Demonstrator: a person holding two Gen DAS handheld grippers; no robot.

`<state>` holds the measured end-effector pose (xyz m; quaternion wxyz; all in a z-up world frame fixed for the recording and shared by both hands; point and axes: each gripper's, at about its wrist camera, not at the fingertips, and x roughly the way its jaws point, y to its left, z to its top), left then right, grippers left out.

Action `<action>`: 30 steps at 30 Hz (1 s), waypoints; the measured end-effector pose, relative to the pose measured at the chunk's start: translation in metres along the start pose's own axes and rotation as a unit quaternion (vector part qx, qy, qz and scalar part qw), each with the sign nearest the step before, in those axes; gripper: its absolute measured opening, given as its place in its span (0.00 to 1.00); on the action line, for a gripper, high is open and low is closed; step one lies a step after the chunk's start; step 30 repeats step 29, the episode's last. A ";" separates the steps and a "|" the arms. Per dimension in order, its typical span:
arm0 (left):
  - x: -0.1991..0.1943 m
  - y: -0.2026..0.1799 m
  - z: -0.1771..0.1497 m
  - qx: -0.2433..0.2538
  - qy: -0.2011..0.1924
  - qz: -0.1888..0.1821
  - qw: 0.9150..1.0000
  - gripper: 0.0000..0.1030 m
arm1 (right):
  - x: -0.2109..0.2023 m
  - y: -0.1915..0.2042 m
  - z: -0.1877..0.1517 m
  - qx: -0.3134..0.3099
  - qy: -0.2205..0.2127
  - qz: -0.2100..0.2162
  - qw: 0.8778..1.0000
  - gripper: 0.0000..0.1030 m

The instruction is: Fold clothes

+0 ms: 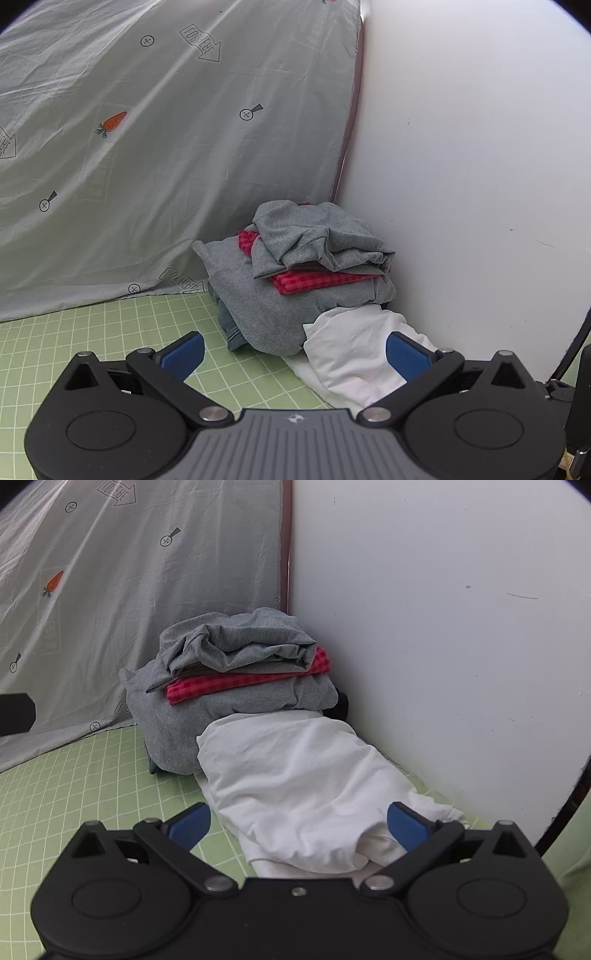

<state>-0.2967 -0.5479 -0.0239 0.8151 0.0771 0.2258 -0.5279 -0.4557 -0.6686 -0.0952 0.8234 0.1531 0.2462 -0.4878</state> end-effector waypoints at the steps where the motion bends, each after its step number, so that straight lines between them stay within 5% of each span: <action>1: -0.009 0.003 -0.003 0.000 0.005 -0.005 1.000 1.00 | -0.010 0.005 -0.005 0.000 0.001 0.000 1.000 1.00; 14: -0.123 0.049 -0.068 0.026 0.054 -0.025 0.998 1.00 | -0.128 0.060 -0.077 0.010 0.014 -0.020 1.000 1.00; 30: -0.186 0.066 -0.093 0.036 0.047 -0.043 0.997 1.00 | -0.199 0.080 -0.112 0.020 -0.007 -0.040 0.999 1.00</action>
